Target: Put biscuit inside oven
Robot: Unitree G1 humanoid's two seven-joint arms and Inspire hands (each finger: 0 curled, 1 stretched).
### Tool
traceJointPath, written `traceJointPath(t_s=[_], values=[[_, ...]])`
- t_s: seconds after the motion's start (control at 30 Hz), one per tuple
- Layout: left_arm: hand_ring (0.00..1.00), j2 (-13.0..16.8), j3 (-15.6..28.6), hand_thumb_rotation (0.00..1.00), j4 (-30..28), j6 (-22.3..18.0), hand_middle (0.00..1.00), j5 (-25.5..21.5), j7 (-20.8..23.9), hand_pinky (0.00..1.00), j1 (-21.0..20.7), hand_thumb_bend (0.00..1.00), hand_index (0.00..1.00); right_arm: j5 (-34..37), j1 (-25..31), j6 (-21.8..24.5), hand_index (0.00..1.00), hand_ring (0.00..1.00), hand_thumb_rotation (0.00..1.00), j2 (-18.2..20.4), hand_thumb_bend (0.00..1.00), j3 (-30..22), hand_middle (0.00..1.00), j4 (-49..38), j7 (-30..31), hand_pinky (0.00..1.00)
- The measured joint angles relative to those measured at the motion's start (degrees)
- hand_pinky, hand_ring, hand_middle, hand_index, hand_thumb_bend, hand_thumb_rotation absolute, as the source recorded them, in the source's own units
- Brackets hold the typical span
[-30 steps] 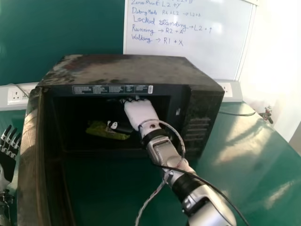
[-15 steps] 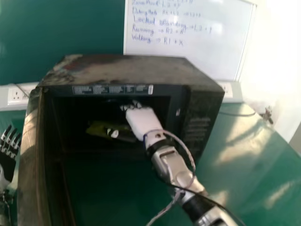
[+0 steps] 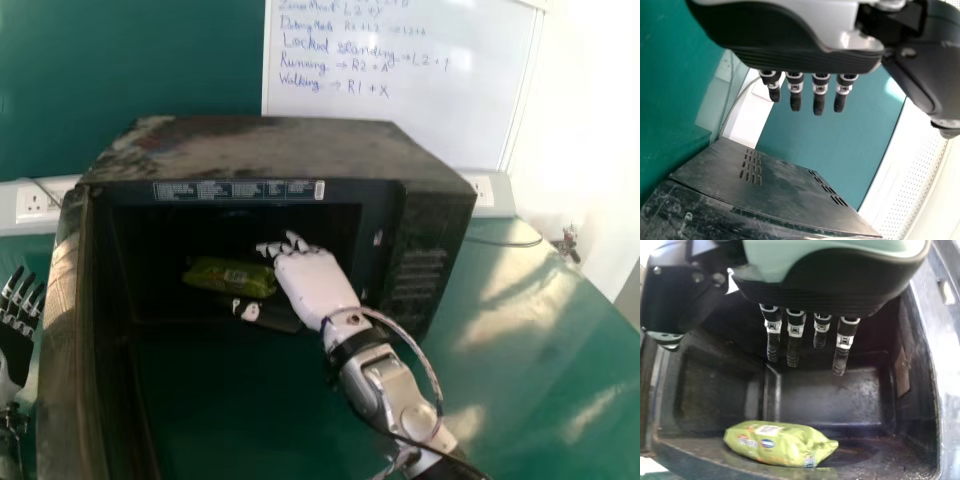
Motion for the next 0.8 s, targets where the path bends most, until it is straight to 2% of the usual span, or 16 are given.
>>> traceJointPath(t_s=[0.5,0.67,0.8], values=[[0.41,0.1,0.0,0.66,0.4,0.0,0.57,0.0,-0.1,0.08,-0.1,1.0,0.71,1.5,10.2,-8.8,0.85,0.81,0.71,-1.4,0.9,-6.2,0.85,-5.1,-7.6,0.73],[0.41,0.1,0.0,0.66,0.5,0.0,0.57,0.0,-0.1,0.08,-0.1,0.98,0.72,1.9,13.6,-10.0,0.85,0.82,0.71,-1.9,0.9,-8.1,0.85,-8.9,-7.8,0.74],[0.4,0.1,0.0,0.66,0.5,0.0,0.57,0.0,-0.1,0.07,-0.2,0.98,0.71,2.1,15.9,-10.2,0.85,0.82,0.67,-2.0,0.91,-9.2,0.85,-11.6,-7.3,0.74]])
